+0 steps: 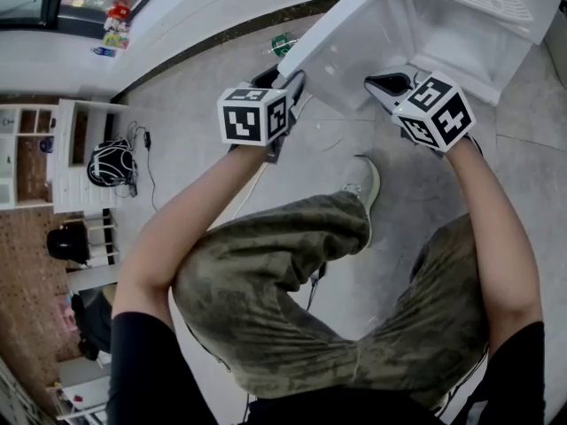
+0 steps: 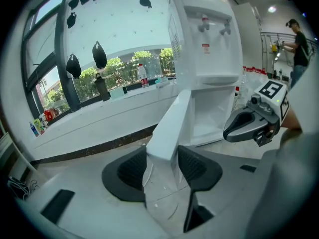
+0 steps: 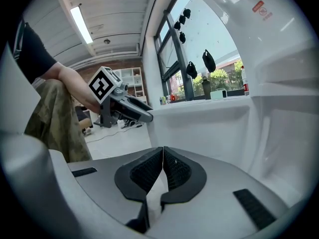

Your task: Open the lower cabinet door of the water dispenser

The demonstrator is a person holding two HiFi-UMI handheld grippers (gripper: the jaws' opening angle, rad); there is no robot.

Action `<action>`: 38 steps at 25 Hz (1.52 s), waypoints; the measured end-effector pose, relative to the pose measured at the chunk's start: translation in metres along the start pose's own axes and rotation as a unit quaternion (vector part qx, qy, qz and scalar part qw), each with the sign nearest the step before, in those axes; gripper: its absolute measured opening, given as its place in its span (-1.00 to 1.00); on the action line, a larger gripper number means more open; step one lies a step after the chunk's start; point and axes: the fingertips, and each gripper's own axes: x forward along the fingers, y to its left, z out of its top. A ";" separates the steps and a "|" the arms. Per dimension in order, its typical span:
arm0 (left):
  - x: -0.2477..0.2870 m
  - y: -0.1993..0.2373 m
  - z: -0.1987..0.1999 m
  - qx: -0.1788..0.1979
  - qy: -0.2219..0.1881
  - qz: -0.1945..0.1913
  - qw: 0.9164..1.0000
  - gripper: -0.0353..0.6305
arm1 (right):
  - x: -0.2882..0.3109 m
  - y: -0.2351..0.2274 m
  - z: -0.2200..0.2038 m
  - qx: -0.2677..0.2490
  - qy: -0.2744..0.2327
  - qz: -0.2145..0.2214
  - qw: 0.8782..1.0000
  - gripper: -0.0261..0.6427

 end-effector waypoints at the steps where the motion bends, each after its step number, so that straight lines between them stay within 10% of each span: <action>1: 0.001 0.001 0.000 0.002 0.002 0.000 1.000 -0.31 | 0.002 0.000 -0.002 0.003 0.002 0.000 1.000 -0.92; 38: 0.030 0.065 0.016 0.003 0.012 0.079 0.997 -0.39 | 0.011 -0.013 -0.032 -0.005 0.044 0.001 0.999 -0.92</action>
